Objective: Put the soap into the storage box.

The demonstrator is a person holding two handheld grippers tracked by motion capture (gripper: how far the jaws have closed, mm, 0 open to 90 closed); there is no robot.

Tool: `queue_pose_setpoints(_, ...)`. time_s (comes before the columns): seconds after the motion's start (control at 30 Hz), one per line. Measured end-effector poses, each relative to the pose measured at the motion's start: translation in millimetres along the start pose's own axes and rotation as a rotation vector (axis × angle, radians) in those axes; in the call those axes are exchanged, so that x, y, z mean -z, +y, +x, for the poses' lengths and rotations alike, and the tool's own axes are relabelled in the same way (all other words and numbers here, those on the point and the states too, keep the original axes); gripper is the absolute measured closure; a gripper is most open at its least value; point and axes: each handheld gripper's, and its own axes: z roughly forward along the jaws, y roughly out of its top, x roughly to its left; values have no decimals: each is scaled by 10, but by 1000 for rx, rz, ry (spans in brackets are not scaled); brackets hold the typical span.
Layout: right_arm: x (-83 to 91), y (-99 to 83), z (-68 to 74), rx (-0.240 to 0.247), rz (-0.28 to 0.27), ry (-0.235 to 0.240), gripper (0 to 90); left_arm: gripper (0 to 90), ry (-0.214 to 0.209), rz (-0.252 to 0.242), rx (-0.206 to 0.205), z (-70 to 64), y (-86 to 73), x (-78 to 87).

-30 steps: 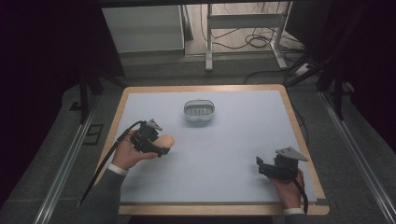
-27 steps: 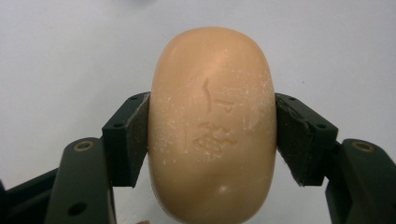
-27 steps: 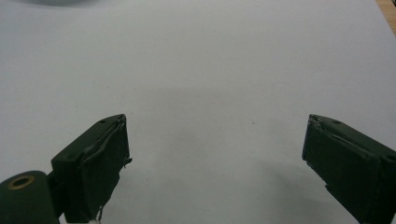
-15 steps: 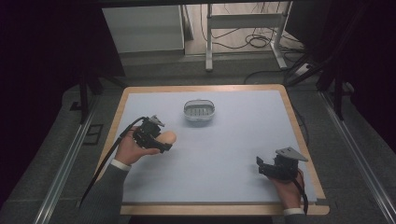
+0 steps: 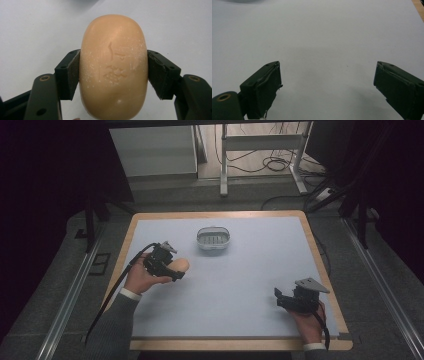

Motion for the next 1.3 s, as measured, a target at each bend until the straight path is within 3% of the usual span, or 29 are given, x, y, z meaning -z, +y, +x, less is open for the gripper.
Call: queue_pose_setpoints(1.3,-6,2,2,3,4,0,78,325,4,-9,-32,61,375,-7)
